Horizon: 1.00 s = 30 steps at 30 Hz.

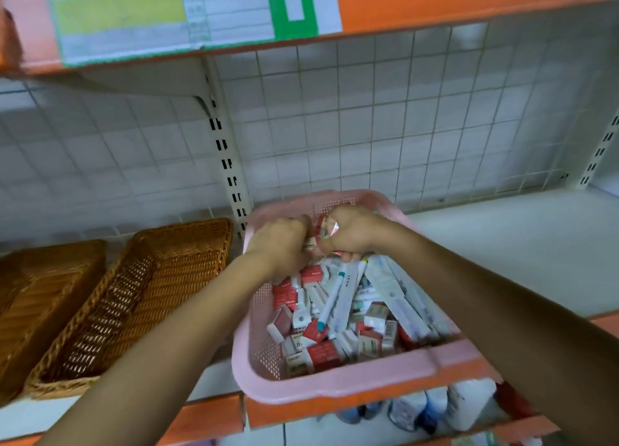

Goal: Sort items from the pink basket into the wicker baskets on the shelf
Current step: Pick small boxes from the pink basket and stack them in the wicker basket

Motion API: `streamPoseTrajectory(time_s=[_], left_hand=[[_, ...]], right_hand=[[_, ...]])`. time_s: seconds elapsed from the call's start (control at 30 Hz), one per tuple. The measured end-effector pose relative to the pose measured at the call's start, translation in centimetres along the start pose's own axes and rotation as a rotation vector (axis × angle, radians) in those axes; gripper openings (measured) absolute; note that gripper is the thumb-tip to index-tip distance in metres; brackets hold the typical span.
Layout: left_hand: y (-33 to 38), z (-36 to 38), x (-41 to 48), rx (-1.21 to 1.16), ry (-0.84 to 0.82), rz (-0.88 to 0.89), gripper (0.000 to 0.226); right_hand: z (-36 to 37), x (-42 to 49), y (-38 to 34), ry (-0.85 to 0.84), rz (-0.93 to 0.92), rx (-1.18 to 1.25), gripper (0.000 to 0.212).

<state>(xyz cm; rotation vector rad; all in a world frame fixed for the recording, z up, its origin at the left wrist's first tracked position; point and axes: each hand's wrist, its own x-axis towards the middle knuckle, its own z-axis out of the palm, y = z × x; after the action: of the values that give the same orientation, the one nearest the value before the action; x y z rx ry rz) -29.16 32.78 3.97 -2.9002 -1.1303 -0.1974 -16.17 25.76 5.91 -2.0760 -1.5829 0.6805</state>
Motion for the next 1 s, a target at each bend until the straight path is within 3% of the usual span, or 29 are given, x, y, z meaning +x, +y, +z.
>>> streamPoseTrajectory(time_s=[0.2, 0.4, 0.63, 1.0], left_hand=[[-0.4, -0.7, -4.3, -0.082, 0.163, 0.026, 0.040], [-1.4, -1.3, -8.9, -0.204, 0.319, -0.067, 0.039], [-3.2, -2.3, -13.0, -0.268, 0.413, -0.100, 0.038], [-11.5, -4.5, -22.7, -0.310, 0.396, -0.162, 0.029]], right_hand=[[0.5, -2.3, -1.0, 0.016, -0.011, 0.310, 0.012], [1.3, -5.1, -3.4, -0.068, 0.014, 0.666, 0.023], [3.1, -7.7, -6.8, -0.137, -0.058, 0.735, 0.024], [11.9, -7.2, -15.6, -0.160, -0.182, 0.707, 0.022]])
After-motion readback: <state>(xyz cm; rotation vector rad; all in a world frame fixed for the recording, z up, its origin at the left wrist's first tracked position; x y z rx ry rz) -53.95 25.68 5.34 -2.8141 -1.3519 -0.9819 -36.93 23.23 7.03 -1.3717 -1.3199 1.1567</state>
